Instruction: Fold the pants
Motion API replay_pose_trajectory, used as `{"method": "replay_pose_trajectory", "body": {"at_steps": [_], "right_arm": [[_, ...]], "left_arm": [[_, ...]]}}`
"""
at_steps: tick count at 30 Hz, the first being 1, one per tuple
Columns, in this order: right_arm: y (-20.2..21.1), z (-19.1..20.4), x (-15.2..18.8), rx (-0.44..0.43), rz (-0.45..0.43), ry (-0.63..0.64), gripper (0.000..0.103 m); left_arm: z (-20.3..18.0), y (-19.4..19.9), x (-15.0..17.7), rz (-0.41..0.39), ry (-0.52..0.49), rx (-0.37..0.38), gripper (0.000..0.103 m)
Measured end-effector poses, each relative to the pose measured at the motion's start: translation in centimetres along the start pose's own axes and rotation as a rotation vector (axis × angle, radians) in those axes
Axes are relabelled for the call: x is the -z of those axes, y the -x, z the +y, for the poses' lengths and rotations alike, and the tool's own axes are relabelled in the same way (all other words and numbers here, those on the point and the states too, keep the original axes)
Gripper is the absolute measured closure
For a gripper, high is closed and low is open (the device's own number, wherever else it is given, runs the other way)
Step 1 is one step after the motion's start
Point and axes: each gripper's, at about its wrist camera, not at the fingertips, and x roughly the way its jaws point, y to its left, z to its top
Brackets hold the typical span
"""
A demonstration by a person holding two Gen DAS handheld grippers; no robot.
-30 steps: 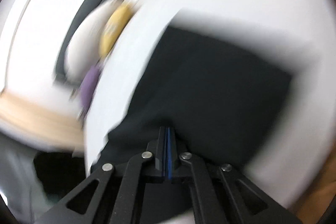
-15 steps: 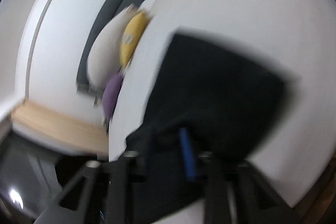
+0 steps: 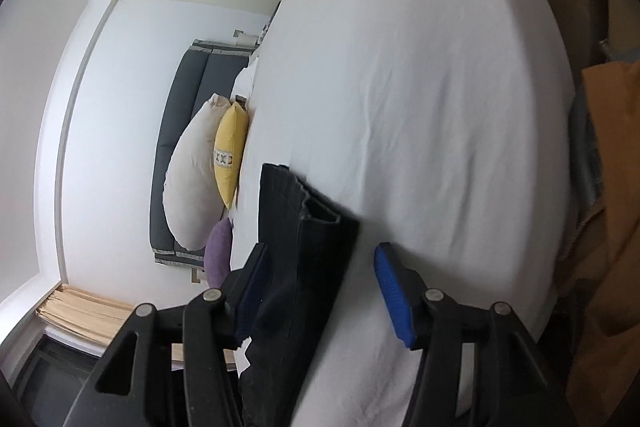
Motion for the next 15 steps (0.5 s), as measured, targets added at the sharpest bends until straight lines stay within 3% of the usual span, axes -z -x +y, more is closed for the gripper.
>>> {"method": "replay_pose_trajectory", "body": {"at_steps": [7,10,13,14,15], "right_arm": [[1.5,0.6,0.1,-0.012,0.019,-0.014,0.045],[1.4,0.2,0.3,-0.03,0.028,-0.025,0.05],[0.4,0.3,0.3,-0.03,0.045,-0.028,0.071],[0.1,0.2,0.3,-0.023,0.051,-0.025,0.085],[-0.2,0.0,0.4,-0.022,0.06,-0.031,0.091]], "left_arm": [[0.3,-0.8,-0.2,0.018,0.031,0.016,0.026],[0.5,-1.2,-0.5,0.021,0.043,0.027,0.026],[0.3,-1.4,-1.1,0.023,0.063,0.052,0.026],[0.1,-1.5,-1.3,0.025,0.066,0.062,0.026],[-0.1,-1.6,-1.6,0.027,0.067,0.069,0.026]]}}
